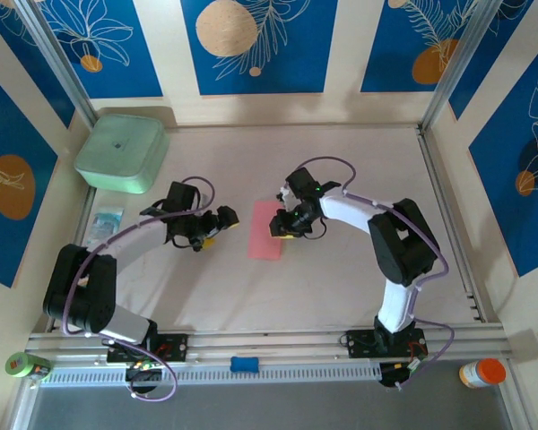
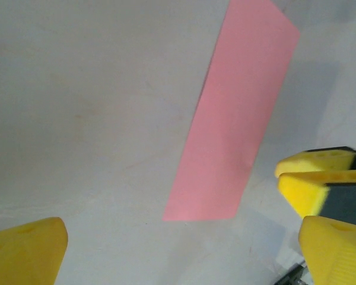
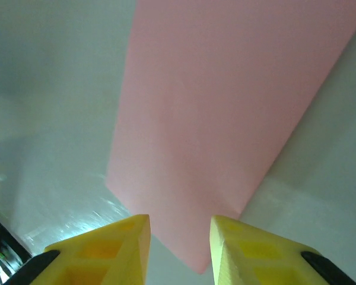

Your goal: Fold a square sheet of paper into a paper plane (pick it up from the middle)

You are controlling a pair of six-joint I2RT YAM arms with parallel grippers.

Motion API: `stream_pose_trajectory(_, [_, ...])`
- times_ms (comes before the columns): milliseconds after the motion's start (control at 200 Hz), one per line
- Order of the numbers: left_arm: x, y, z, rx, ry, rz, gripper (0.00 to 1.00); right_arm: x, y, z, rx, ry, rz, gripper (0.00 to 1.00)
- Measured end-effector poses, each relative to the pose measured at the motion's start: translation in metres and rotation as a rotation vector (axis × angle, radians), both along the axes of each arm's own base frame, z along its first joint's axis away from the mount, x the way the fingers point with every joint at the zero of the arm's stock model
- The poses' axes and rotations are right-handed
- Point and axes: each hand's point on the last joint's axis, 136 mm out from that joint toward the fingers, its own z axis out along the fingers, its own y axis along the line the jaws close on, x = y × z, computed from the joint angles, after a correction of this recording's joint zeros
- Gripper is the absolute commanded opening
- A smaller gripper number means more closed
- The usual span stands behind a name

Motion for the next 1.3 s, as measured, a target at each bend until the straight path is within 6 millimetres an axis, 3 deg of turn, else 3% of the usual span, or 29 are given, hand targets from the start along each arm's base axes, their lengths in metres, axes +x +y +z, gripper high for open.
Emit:
stream_pose_trajectory(90, [-0.007, -0.018, -0.005, -0.014, 0.019, -0.034, 0.91, 0.007, 0.003, 0.007, 0.014, -0.004, -0.080, 0.32])
stream_pose_trajectory(220, [-0.019, -0.037, -0.020, -0.017, 0.068, -0.077, 0.82, 0.009, 0.004, -0.002, 0.006, 0.041, -0.167, 0.32])
stream_pose_trajectory(370, [-0.028, -0.047, -0.039, 0.003, 0.131, -0.100, 0.66, 0.005, 0.005, -0.025, -0.035, 0.106, -0.213, 0.32])
stream_pose_trajectory(480, [-0.028, -0.052, -0.041, 0.001, 0.139, -0.107, 0.56, 0.002, 0.003, -0.039, -0.062, 0.139, -0.230, 0.31])
stream_pose_trajectory(650, [-0.025, -0.060, -0.041, -0.011, 0.141, -0.124, 0.42, 0.002, 0.003, -0.041, -0.064, 0.142, -0.225, 0.30])
stream_pose_trajectory(1301, [-0.028, -0.065, -0.054, 0.048, 0.191, -0.162, 0.41, 0.003, -0.001, -0.043, -0.081, 0.122, -0.199, 0.27])
